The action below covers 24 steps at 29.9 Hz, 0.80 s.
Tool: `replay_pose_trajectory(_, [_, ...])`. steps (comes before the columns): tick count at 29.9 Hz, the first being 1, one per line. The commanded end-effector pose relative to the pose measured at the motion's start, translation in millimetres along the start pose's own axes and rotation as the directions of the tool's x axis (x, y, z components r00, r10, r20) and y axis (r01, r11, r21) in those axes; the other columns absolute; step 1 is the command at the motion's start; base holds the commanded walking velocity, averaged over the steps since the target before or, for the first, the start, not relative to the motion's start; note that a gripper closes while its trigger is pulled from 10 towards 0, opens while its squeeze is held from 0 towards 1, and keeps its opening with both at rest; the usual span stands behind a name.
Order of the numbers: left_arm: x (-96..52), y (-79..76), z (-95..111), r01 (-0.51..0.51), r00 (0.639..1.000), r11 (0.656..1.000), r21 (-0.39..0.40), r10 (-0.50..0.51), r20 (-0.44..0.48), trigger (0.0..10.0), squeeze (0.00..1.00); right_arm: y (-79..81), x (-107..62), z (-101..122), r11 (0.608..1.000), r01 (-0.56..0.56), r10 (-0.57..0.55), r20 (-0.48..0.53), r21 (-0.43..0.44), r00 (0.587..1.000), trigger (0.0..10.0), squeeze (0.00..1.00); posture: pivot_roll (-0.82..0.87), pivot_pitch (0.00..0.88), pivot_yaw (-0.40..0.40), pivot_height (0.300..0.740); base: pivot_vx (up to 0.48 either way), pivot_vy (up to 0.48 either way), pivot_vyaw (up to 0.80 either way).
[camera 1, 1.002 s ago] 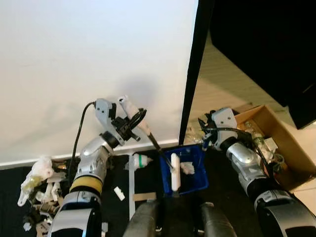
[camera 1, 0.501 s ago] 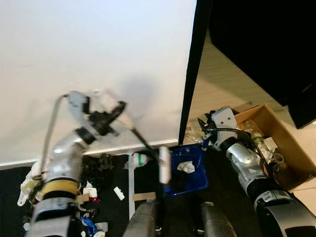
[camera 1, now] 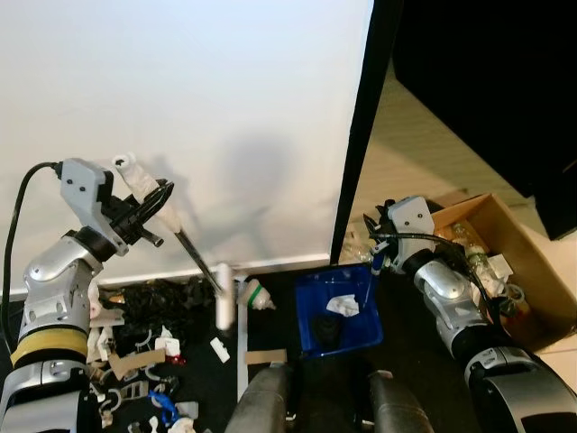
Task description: Sweep floor
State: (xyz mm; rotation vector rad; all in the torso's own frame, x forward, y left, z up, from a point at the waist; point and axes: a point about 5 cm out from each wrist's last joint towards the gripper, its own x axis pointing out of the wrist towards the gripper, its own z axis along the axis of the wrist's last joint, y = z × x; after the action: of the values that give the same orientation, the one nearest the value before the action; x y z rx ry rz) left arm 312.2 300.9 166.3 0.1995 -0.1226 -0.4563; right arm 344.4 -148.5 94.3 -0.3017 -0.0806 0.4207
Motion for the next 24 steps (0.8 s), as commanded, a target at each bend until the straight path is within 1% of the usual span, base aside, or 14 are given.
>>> replay_pose_trajectory(1, [-7.1,9.4,-1,-0.036,0.999,0.997,0.067,0.038,-0.036,10.0,0.0,9.0,-10.8,-19,0.999,-0.051,0.05,-0.093,-0.013,0.994,10.0,0.0,0.15,0.333,0.075,0.74,0.0,0.0,0.0])
replay_pose_trajectory(2, [-6.5,9.1,-3,-0.036,0.998,0.996,0.076,0.039,-0.047,10.0,0.0,9.3,-11.1,-19,0.999,-0.053,0.051,-0.09,-0.013,0.995,10.0,0.0,0.15,0.333,0.075,0.74,0.0,0.0,0.0])
replay_pose_trajectory(7, [-1.4,7.6,-9,-0.051,0.996,0.997,0.06,0.055,-0.066,10.0,0.0,9.1,-13.0,-20,0.998,-0.058,0.056,-0.084,-0.013,0.995,10.0,0.0,0.14,0.353,0.069,0.74,0.0,0.0,0.0])
replay_pose_trajectory(8, [1.7,6.5,-13,-0.065,0.995,0.997,0.043,0.068,-0.073,10.0,0.0,9.2,-13.2,-20,0.998,-0.061,0.059,-0.083,-0.015,0.995,10.0,0.0,0.12,0.368,0.064,0.74,0.0,0.0,0.0])
replay_pose_trajectory(10, [4.5,5.5,-16,-0.077,0.994,0.996,0.037,0.08,-0.081,10.0,0.0,9.2,-13.3,-19,0.998,-0.064,0.062,-0.081,-0.018,0.995,10.0,0.0,0.11,0.376,0.064,0.74,0.0,0.0,0.0])
replay_pose_trajectory(11, [8.7,4.0,-19,-0.088,0.991,0.996,0.029,0.091,-0.098,10.0,0.0,9.3,-12.9,-17,0.997,-0.07,0.068,-0.07,-0.023,0.995,10.0,0.0,0.09,0.38,0.065,0.74,0.0,0.0,0.0])
replay_pose_trajectory(15, [11.0,3.7,-20,-0.089,0.99,0.996,0.029,0.091,-0.105,10.0,0.0,8.1,-12.3,-15,0.997,-0.073,0.071,-0.058,-0.028,0.996,10.0,0.0,0.09,0.387,0.065,0.74,0.0,0.0,0.0])
replay_pose_trajectory(18, [15.3,3.0,-22,-0.116,0.987,0.993,0.004,0.115,-0.11,10.0,0.0,5.9,-11.8,-13,0.997,-0.071,0.069,-0.047,-0.031,0.997,10.0,0.0,0.08,0.393,0.063,0.74,0.0,0.0,0.0])
replay_pose_trajectory(20, [22.4,-0.9,-25,-0.14,0.985,0.988,-0.069,0.132,-0.108,10.0,0.0,4.0,-11.9,-12,0.997,-0.067,0.065,-0.042,-0.032,0.997,10.0,0.0,0.08,0.391,0.057,0.74,0.0,0.0,0.0])
replay_pose_trajectory(22, [22.4,-0.9,-25,-0.14,0.985,0.988,-0.069,0.132,-0.108,10.0,0.0,4.0,-11.9,-12,0.997,-0.067,0.065,-0.042,-0.032,0.997,10.0,0.0,0.08,0.391,0.057,0.74,0.0,0.0,0.0])
replay_pose_trajectory(23, [26.4,-4.2,-27,-0.142,0.986,0.984,-0.11,0.13,-0.103,10.0,0.0,3.6,-12.1,-12,0.997,-0.066,0.065,-0.043,-0.032,0.997,10.0,0.0,0.08,0.39,0.057,0.74,0.0,0.0,0.0])
replay_pose_trajectory(24, [34.1,-11.3,-28,-0.125,0.99,0.976,-0.178,0.112,-0.085,10.0,0.0,3.6,-12.2,-12,0.997,-0.066,0.065,-0.044,-0.033,0.997,10.0,0.0,0.07,0.386,0.057,0.74,0.0,0.0,0.0])
